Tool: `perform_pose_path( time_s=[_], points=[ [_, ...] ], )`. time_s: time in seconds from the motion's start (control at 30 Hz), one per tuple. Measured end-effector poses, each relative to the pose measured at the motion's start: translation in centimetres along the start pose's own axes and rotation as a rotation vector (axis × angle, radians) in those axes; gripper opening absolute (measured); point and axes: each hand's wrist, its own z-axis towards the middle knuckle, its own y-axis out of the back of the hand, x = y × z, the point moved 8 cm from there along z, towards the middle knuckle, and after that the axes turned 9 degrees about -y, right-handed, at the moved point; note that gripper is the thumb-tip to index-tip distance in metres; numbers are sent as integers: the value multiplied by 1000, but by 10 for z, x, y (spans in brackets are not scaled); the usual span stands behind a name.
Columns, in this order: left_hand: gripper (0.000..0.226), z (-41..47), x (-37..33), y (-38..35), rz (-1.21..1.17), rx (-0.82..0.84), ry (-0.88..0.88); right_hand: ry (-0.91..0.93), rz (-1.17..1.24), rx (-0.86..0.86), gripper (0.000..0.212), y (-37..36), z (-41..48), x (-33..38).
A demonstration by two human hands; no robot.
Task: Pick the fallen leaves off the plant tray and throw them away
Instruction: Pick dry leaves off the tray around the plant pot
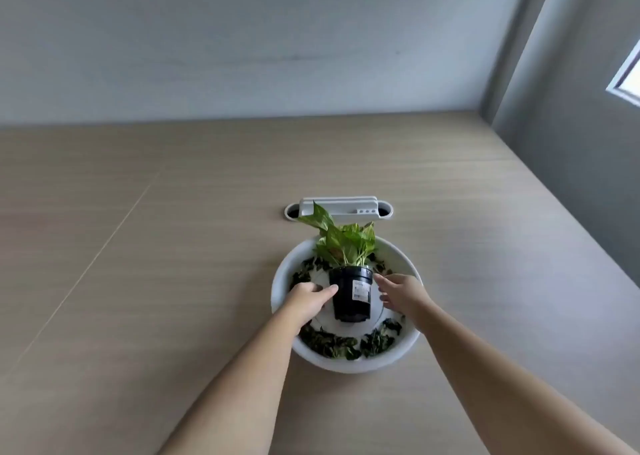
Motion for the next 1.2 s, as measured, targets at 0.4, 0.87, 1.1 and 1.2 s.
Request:
perform_pose_path(
  time_s=[0.4, 0.87, 1.1, 1.2],
  points=[
    [34, 9, -2, -13, -199, -23, -50, 37, 53, 172, 38, -18, 7, 1],
    [52, 6, -34, 12, -165, -185, -264, 239, 145, 69, 42, -17, -5, 35],
    [45, -1, -12, -1, -194, -166, -222, 211, 158, 72, 33, -24, 1, 11],
    [44, -3, -11, -3, -170, -166, -228, 215, 154, 88, 35, -26, 0, 9]
  ],
)
